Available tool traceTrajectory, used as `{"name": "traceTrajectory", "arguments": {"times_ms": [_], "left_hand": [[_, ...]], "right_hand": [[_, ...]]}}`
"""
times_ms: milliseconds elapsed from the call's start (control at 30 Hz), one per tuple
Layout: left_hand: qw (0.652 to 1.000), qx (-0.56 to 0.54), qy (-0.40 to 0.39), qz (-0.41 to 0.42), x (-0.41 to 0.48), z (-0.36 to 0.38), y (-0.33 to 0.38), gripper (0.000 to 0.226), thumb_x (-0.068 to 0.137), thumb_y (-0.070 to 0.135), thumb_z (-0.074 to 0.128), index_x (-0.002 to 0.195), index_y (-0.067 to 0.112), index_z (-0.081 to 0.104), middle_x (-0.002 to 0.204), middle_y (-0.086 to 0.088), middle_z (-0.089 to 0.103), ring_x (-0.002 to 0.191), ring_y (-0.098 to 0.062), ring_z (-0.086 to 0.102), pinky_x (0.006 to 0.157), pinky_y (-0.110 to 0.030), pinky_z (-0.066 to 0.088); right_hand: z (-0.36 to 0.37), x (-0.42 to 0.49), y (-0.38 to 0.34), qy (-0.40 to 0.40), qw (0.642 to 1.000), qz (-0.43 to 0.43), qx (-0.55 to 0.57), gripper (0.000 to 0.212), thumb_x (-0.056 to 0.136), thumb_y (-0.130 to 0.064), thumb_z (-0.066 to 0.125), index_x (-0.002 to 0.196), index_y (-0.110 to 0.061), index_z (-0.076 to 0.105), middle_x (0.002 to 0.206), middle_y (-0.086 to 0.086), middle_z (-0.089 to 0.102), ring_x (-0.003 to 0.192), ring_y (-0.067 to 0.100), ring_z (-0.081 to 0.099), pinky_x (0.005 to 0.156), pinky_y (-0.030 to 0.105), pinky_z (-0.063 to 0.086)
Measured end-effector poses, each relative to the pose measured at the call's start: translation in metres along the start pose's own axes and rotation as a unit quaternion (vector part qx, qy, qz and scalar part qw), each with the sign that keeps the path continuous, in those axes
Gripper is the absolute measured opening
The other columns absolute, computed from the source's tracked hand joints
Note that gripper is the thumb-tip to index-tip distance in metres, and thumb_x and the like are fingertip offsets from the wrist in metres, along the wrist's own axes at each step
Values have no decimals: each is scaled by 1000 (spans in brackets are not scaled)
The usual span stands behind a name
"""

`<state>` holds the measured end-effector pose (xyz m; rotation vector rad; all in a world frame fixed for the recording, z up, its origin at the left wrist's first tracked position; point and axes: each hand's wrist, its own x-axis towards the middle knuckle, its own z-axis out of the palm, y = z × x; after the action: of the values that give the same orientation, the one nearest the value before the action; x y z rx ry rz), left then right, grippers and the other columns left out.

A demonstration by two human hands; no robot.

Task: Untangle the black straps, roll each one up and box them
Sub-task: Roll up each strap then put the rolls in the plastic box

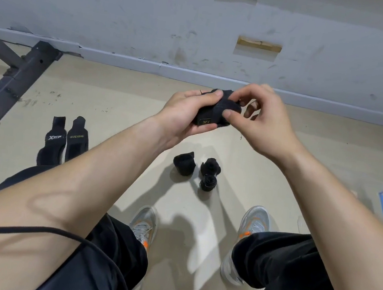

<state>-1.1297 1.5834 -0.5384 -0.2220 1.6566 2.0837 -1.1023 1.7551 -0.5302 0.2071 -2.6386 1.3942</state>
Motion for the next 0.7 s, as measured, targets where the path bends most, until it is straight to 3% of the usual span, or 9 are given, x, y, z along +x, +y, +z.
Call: {"name": "traceTrajectory", "arguments": {"times_ms": [167, 267, 400, 500, 600, 700], "left_hand": [[998, -38, 43, -16, 2, -2, 2, 30, 96, 28, 70, 116, 6, 68, 82, -2, 77, 91, -25, 76, 74, -29, 63], [999, -36, 33, -17, 2, -5, 5, 26, 97, 28, 69, 114, 8, 67, 82, -1, 78, 88, -22, 76, 77, -30, 63], [1000, -14, 3, -19, -3, 6, -1, 38, 97, 30, 68, 128, 9, 62, 101, -4, 74, 91, -22, 76, 77, -31, 63], [1000, -14, -10, -21, -6, 13, -5, 39, 97, 30, 67, 131, 12, 59, 104, -4, 71, 85, -21, 75, 76, -34, 63], [999, -19, -20, -26, -7, 14, -7, 34, 100, 35, 62, 127, 14, 60, 106, -5, 71, 97, -25, 75, 78, -33, 63], [999, -25, -18, -30, -6, 15, -10, 36, 103, 41, 55, 128, 14, 58, 107, -8, 70, 105, -31, 73, 70, -32, 60]], "right_hand": [[-4, 1, 2, -35, 998, -27, -44, 25, 83, -16, 80, 80, -35, 64, 92, -13, 52, 80, 6, 51, 69, 16, 40], [-7, 0, 1, -62, 996, -42, -42, 26, 82, -16, 81, 78, -37, 65, 93, -13, 52, 84, 8, 50, 71, 21, 41], [-8, 4, 3, -11, 999, -26, -18, 30, 81, -16, 82, 77, -40, 63, 89, -14, 49, 78, 2, 46, 69, 16, 37], [-6, 4, 8, 19, 1000, -9, -1, 33, 82, -16, 81, 77, -41, 61, 91, -13, 49, 78, -2, 48, 70, 13, 36], [2, 2, 11, 39, 998, 28, 35, 27, 86, -18, 77, 81, -39, 61, 98, -11, 48, 88, -5, 50, 77, 13, 37], [10, 1, 11, 56, 995, 39, 67, 20, 82, -31, 73, 91, -39, 57, 112, -7, 52, 107, 7, 54, 88, 24, 44]]}}
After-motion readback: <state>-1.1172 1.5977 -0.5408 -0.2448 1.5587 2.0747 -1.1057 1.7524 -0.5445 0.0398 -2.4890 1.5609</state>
